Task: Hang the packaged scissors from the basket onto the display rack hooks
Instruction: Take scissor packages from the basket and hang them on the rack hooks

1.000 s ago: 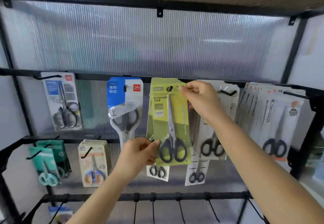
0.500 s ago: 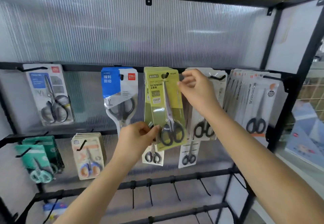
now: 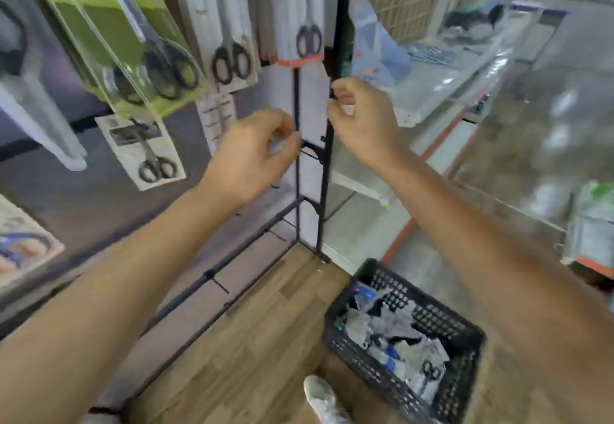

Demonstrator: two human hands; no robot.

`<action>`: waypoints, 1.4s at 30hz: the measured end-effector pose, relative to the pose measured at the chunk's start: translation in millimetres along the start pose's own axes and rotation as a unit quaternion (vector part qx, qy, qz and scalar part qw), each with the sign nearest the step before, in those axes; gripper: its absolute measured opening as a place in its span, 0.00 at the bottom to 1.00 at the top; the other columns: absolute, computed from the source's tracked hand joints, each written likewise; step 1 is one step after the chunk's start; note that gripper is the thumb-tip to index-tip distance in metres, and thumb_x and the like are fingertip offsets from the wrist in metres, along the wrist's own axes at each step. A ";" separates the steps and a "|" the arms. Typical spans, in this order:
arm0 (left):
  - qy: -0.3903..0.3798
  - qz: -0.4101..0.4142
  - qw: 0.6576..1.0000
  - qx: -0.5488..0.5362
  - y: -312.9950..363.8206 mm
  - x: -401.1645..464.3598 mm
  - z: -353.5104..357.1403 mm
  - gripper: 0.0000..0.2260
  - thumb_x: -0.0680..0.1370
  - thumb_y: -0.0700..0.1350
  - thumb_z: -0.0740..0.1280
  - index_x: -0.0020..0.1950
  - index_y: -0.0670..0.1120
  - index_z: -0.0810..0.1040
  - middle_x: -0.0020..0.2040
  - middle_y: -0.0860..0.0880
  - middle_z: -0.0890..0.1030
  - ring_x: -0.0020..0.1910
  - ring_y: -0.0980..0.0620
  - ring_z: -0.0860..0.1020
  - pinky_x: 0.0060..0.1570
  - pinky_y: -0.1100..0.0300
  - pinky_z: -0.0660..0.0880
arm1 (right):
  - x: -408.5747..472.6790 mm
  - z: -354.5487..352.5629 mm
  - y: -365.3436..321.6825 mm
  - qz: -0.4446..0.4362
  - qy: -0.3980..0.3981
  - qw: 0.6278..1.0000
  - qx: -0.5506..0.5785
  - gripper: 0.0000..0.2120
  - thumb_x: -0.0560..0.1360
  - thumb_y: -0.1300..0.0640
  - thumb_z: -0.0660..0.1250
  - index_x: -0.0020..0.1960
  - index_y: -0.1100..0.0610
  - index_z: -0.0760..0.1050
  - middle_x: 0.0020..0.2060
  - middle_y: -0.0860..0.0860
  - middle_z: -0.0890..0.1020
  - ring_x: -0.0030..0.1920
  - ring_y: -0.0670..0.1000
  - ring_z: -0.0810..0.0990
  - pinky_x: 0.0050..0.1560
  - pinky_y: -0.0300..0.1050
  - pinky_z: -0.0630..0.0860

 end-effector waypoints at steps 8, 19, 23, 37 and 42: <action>-0.300 -0.036 0.953 -0.019 33.0 -70.6 229.7 0.21 0.81 0.48 0.60 0.71 0.40 0.67 0.70 0.41 0.69 0.69 0.44 0.67 0.64 0.56 0.63 | -181.7 -39.5 156.1 0.218 -0.102 0.953 -0.183 0.16 0.79 0.59 0.57 0.64 0.63 0.70 0.53 0.57 0.75 0.52 0.57 0.76 0.49 0.48 0.72; -0.488 0.027 0.869 0.084 79.8 -132.1 406.2 0.14 0.82 0.46 0.56 0.61 0.39 0.71 0.62 0.43 0.73 0.59 0.45 0.72 0.38 0.62 0.55 | -318.5 -55.0 329.8 0.412 -0.181 0.867 -0.213 0.17 0.80 0.57 0.55 0.66 0.63 0.68 0.58 0.59 0.75 0.53 0.58 0.76 0.45 0.46 0.72; -0.539 -0.043 0.837 0.088 69.0 -141.8 471.9 0.15 0.81 0.47 0.57 0.62 0.40 0.72 0.60 0.42 0.75 0.58 0.42 0.74 0.50 0.56 0.68 | -349.3 -50.6 397.6 0.463 -0.192 0.847 -0.177 0.14 0.80 0.56 0.55 0.60 0.62 0.71 0.56 0.58 0.76 0.53 0.58 0.76 0.46 0.48 0.73; -0.652 -0.146 0.735 0.117 -59.5 -277.8 630.3 0.05 0.78 0.43 0.61 0.45 0.41 0.70 0.51 0.40 0.75 0.52 0.41 0.74 0.47 0.50 0.70 | -467.9 72.2 579.7 0.497 -0.362 0.776 -0.141 0.13 0.80 0.58 0.54 0.60 0.62 0.70 0.56 0.58 0.75 0.54 0.59 0.75 0.47 0.49 0.70; -0.689 -0.142 0.701 0.118 -113.8 -334.9 702.8 0.08 0.79 0.44 0.60 0.50 0.40 0.72 0.53 0.40 0.75 0.55 0.41 0.74 0.50 0.49 0.72 | -525.1 156.4 625.0 0.489 -0.409 0.760 -0.128 0.13 0.80 0.58 0.55 0.62 0.61 0.69 0.59 0.57 0.73 0.56 0.59 0.75 0.47 0.47 0.69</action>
Point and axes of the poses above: each hand's wrist, its own x-axis towards the middle knuckle, its own z-axis out of the palm, y = z × x, the point moved 8 cm from there along x, towards the middle knuckle
